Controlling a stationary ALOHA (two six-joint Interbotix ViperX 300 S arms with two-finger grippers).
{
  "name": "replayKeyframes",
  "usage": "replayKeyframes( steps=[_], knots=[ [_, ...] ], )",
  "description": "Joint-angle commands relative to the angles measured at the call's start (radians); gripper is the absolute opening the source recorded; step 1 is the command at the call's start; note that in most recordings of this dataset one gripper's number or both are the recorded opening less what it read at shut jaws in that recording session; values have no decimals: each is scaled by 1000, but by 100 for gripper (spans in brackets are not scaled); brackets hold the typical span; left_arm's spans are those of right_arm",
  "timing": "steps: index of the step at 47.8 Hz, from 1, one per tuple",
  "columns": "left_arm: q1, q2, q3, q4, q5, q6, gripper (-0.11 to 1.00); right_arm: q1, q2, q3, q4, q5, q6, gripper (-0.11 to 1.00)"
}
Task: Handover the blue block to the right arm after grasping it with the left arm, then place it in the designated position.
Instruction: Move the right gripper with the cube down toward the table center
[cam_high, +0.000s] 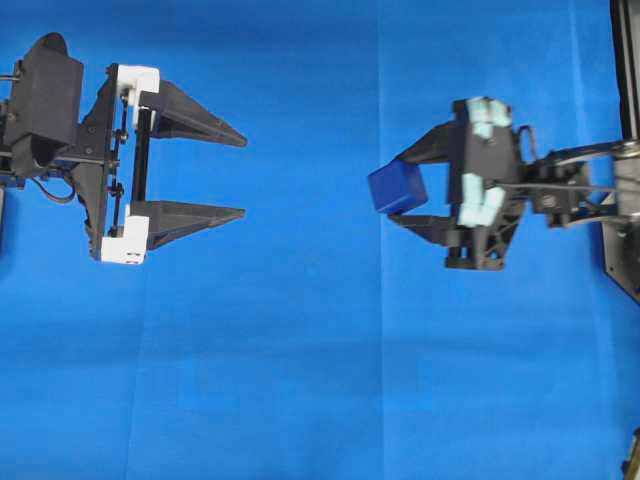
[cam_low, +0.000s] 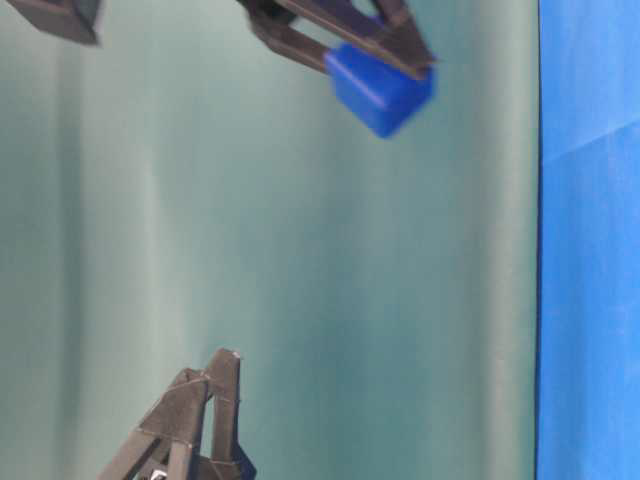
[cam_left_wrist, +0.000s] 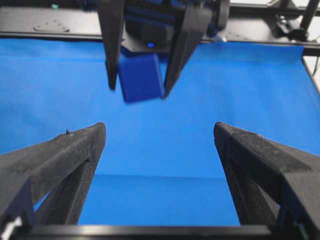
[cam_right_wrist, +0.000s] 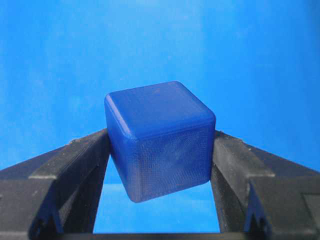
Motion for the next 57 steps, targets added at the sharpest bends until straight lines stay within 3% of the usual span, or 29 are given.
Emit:
replayKeyframes(
  steps=[1, 25, 48, 57],
  knots=[
    [2, -12, -25, 2, -9, 0, 93, -11, 28, -32, 2, -34, 2, 44],
    [2, -9, -26, 3, -9, 0, 93, -74, 284, -95, 5, -221, 3, 44],
    [2, -9, -26, 2, -9, 0, 93, -104, 532, -181, 74, -416, 2, 44],
    [2, -9, -26, 3, -9, 0, 93, -106, 584, -206, 97, -430, 2, 44]
  ],
)
